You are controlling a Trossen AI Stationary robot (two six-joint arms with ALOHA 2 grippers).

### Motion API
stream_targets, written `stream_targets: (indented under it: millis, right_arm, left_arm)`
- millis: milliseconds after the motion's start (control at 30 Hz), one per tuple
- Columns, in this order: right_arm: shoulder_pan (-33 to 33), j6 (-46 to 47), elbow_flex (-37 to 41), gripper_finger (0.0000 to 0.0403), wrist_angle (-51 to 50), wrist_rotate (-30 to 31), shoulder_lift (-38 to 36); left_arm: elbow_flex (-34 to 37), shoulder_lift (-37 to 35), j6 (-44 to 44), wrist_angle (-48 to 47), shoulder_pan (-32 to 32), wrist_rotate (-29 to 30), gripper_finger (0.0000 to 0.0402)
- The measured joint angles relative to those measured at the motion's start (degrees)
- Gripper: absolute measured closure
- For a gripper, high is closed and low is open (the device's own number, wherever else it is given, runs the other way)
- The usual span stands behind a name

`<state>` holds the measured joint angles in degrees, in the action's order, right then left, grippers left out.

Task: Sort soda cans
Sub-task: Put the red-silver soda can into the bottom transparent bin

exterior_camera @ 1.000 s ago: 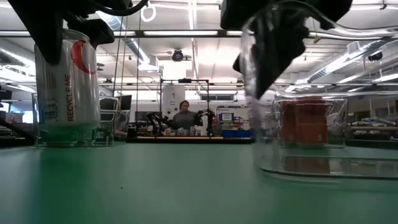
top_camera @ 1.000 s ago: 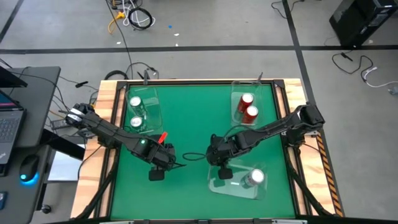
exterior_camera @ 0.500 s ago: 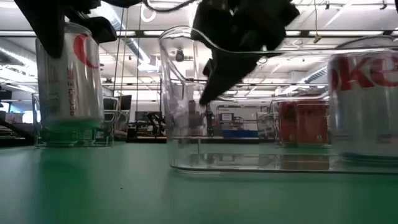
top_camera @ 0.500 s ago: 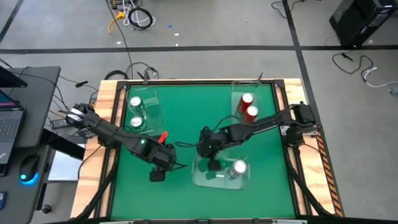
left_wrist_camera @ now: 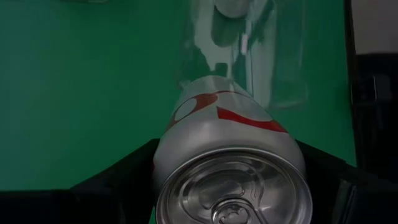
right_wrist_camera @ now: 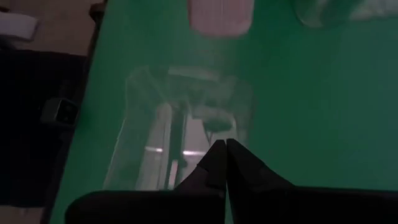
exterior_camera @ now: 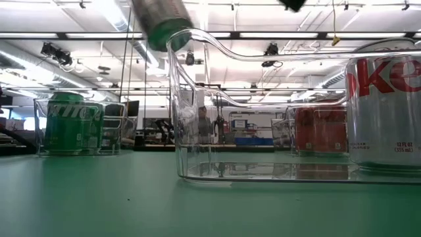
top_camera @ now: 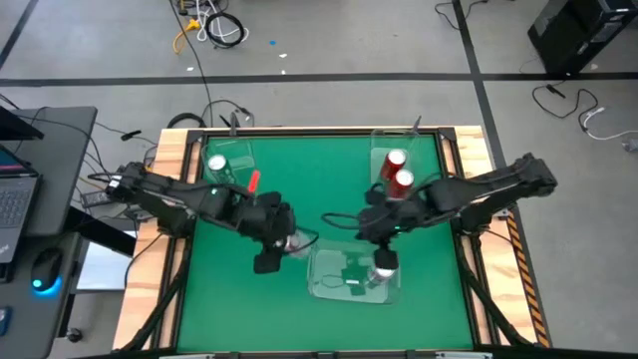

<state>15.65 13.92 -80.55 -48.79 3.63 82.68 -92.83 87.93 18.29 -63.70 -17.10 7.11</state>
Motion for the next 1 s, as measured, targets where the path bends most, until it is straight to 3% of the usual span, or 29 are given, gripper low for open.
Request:
stream_targets:
  millis: [167,333,733,1000]
  right_arm:
    - [2.15,7.76,0.0,0.0403,-10.13,5.83,-3.86]
    - [3.35,9.88,0.04,0.0403,-12.66,6.66,-4.74]
    - [3.57,10.58,0.04,0.0403,-15.75,5.59,-4.17]
    - [3.9,10.75,0.07,0.0403,-16.59,5.29,-4.11]
  left_arm:
    - [-1.59,2.95,-4.96,2.57,4.01,-4.83,0.0106]
    - [-4.71,9.48,-12.15,3.94,5.32,-8.67,0.0106]
    - [-21.67,28.18,-27.35,-5.24,6.12,-5.31,0.0106]
    - [-24.27,34.51,-33.3,-6.4,6.18,-6.54,0.0106]
